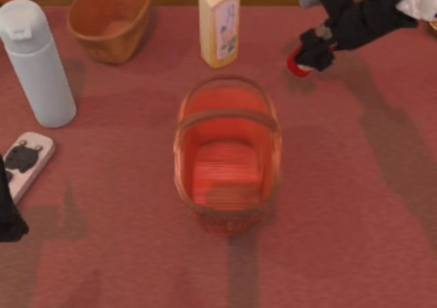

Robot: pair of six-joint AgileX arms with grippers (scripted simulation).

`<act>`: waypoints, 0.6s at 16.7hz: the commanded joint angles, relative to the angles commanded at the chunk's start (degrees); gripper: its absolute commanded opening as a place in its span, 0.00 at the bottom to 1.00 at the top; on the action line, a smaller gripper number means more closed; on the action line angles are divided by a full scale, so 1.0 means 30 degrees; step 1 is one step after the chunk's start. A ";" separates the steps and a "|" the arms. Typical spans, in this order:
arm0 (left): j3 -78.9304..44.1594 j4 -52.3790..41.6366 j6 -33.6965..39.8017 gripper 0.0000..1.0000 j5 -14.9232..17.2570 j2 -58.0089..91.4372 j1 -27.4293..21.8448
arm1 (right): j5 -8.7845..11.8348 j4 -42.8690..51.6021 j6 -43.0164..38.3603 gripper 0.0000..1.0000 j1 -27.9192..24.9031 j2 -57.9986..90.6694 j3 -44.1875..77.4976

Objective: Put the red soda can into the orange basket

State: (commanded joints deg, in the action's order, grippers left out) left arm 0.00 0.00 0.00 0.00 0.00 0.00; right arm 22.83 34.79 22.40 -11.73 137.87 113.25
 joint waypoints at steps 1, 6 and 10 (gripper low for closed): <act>0.0000 0.0000 0.0000 1.00 0.0000 0.0000 0.0000 | 0.1043 -0.1974 -0.0590 0.00 -0.0198 -0.0556 -0.0936; 0.0000 0.0000 0.0000 1.00 0.0000 0.0000 0.0000 | 0.6354 -1.3045 -0.3551 0.00 -0.1232 -0.3492 -0.5852; 0.0000 0.0000 0.0000 1.00 0.0000 0.0000 0.0000 | 1.0145 -2.0689 -0.5853 0.00 -0.1954 -0.5589 -0.9802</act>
State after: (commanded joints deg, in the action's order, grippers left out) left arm 0.00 0.00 0.00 0.00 0.00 0.00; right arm 53.27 -27.28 4.85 -17.60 121.10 83.85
